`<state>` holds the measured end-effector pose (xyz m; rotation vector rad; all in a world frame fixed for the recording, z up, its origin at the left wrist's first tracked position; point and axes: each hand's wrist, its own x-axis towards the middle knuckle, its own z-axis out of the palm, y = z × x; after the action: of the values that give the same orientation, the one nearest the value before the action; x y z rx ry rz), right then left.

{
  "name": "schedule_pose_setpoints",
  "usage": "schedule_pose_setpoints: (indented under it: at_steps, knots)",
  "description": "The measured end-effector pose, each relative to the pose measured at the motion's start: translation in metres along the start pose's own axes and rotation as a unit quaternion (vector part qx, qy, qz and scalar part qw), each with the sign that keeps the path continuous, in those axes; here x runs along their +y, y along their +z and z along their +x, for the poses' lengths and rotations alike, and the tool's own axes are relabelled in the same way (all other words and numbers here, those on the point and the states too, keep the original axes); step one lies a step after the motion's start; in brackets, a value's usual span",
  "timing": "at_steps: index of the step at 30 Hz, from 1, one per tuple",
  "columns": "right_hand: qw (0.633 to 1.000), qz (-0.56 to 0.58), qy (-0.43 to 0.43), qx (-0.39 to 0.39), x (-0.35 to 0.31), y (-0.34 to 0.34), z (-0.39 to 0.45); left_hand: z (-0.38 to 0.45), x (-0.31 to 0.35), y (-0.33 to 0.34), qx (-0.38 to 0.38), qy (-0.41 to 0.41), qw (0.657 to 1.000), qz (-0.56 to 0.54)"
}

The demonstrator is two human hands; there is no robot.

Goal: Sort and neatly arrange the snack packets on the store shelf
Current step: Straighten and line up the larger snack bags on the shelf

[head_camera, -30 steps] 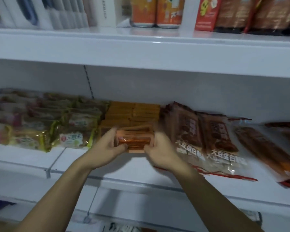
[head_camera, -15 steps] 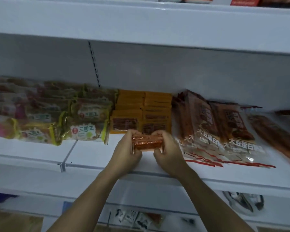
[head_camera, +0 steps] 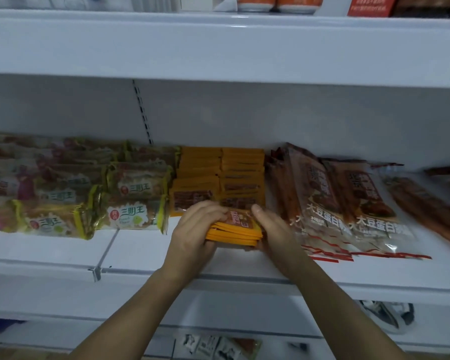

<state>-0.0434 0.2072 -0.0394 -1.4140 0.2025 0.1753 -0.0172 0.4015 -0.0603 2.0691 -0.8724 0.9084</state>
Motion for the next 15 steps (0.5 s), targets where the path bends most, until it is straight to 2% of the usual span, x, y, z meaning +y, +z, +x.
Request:
schedule_pose_setpoints:
  at_steps: [2, 4, 5, 6, 8, 9, 11, 12, 13, 15]
  knots:
    - [0.992, 0.097, 0.061, -0.061, -0.005, 0.003, -0.001, 0.002, -0.002, -0.001, 0.005, 0.027, 1.0, -0.005]
    - [0.988, 0.134, 0.06, -0.053, -0.003, 0.006, 0.002, 0.003, -0.006, 0.0, -0.01, 0.042, 0.999, 0.009]
    - [0.992, 0.12, 0.032, -0.032, -0.001, 0.006, 0.004, 0.002, -0.009, 0.001, -0.021, 0.031, 0.999, 0.024]
    - [0.997, 0.08, -0.005, -0.006, 0.002, 0.006, 0.007, 0.001, -0.012, 0.002, -0.032, -0.007, 0.999, 0.036]
    - [0.995, -0.037, -0.078, 0.048, 0.007, 0.008, 0.011, 0.002, -0.009, -0.003, -0.064, -0.159, 0.985, 0.003]
    - [0.989, -0.084, -0.105, 0.067, 0.008, 0.008, 0.014, 0.004, -0.006, -0.006, -0.092, -0.246, 0.964, -0.049]
    - [0.979, -0.128, -0.131, 0.088, 0.006, 0.007, 0.017, 0.011, 0.002, -0.006, -0.153, -0.374, 0.896, -0.183]
    - [0.977, -0.135, -0.136, 0.09, 0.004, 0.007, 0.018, 0.013, 0.003, -0.004, -0.155, -0.405, 0.871, -0.229]
    - [0.975, -0.152, -0.138, 0.09, 0.002, 0.006, 0.021, 0.016, 0.002, 0.0, -0.138, -0.418, 0.865, -0.243]
    - [0.962, -0.212, -0.144, 0.092, -0.002, 0.005, 0.026, 0.022, 0.0, 0.007, -0.103, -0.418, 0.876, -0.218]
